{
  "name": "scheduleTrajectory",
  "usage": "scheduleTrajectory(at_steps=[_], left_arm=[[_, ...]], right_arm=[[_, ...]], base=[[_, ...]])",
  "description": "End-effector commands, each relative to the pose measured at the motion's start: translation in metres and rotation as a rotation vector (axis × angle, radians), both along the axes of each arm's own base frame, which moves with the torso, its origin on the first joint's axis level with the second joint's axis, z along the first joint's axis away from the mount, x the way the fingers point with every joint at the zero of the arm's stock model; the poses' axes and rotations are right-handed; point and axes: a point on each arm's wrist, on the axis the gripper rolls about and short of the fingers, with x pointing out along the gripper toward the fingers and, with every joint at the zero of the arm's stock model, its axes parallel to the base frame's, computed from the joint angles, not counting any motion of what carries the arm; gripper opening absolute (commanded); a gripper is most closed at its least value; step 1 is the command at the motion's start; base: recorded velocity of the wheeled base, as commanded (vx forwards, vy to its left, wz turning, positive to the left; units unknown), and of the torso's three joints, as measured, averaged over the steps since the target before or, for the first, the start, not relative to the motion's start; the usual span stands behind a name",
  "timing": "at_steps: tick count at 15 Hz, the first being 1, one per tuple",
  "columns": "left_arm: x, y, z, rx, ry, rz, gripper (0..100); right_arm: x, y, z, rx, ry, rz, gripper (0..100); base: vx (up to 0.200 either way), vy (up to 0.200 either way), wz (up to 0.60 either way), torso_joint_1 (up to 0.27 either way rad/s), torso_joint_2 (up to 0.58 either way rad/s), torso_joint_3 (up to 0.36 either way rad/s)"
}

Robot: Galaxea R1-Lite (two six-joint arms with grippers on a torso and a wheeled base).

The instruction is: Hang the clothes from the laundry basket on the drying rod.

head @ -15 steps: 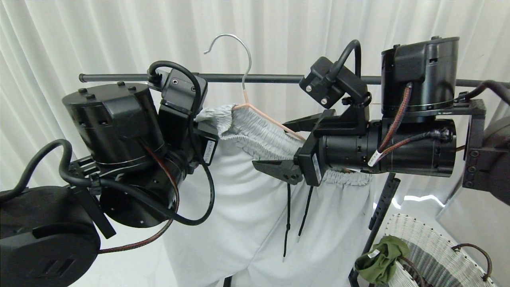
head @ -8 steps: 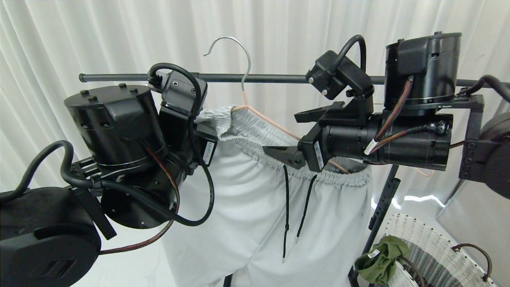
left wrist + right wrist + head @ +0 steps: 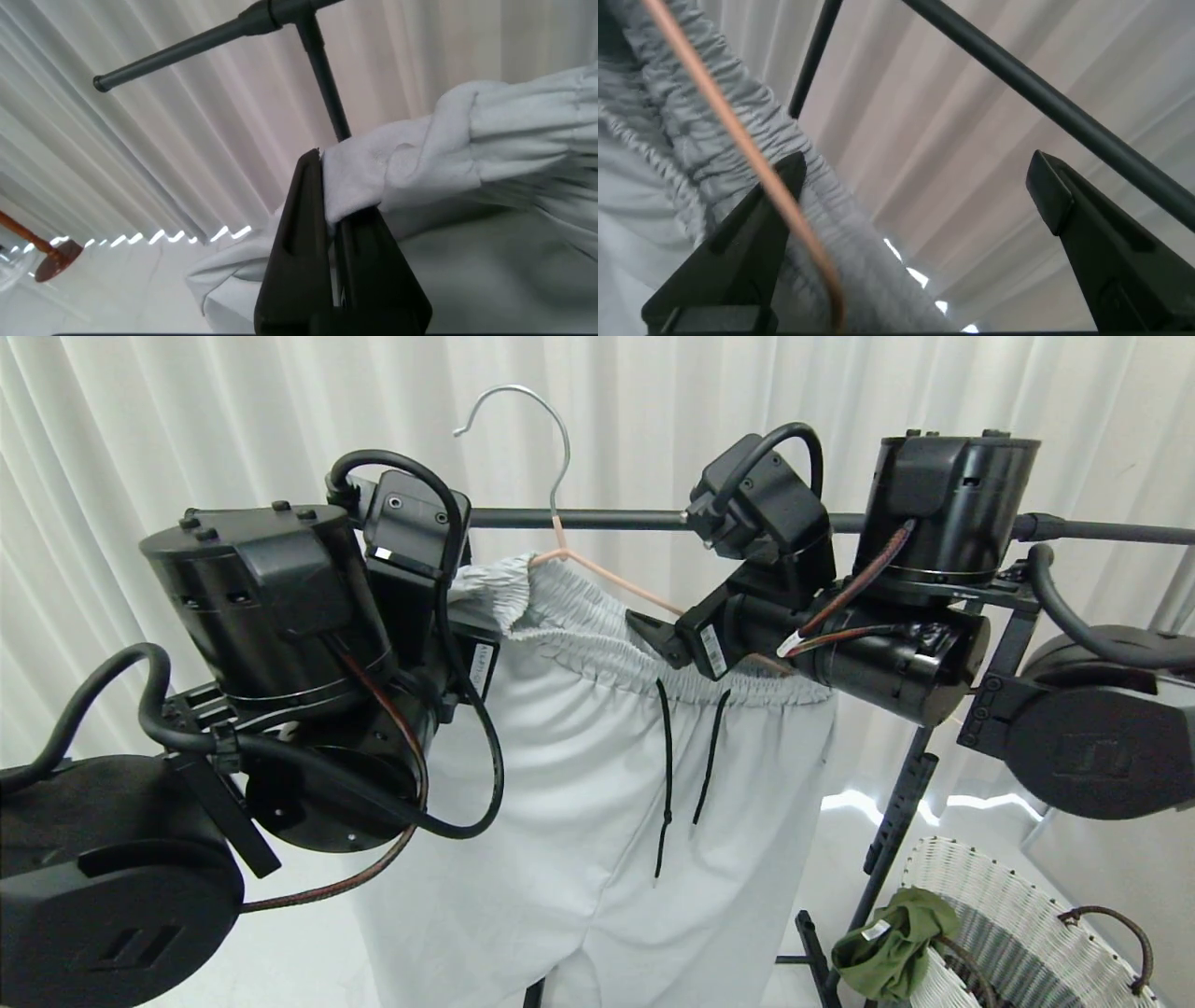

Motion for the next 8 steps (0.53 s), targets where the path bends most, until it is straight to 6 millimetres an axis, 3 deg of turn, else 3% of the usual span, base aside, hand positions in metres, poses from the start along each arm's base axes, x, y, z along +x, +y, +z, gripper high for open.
scheduleTrajectory(at_steps=[1,6,7,8], left_arm=[[-0.003,-0.004,0.002,-0.005,-0.006,-0.016,0],[-0.003,-0.006,0.002,-0.005,-0.006,0.001,0],[-0.003,-0.006,0.003,-0.008,-0.008,0.004,0],[-0.002,-0.006,0.004,-0.007,-0.009,0.006,0]], right_arm=[[0.003,0.006,-0.008,-0.015,0.006,0.003,100],[-0.005,0.002,-0.002,-0.018,-0.014,0.012,100],[-0.006,0.001,-0.002,-0.019,-0.014,0.014,0],[-0.010,0.002,-0.002,-0.021,-0.014,0.020,0]], base=[[0.000,0.000,0.00,0.000,0.00,0.000],[0.000,0.000,0.00,0.000,0.00,0.000],[0.000,0.000,0.00,0.000,0.00,0.000],[0.000,0.000,0.00,0.000,0.00,0.000]])
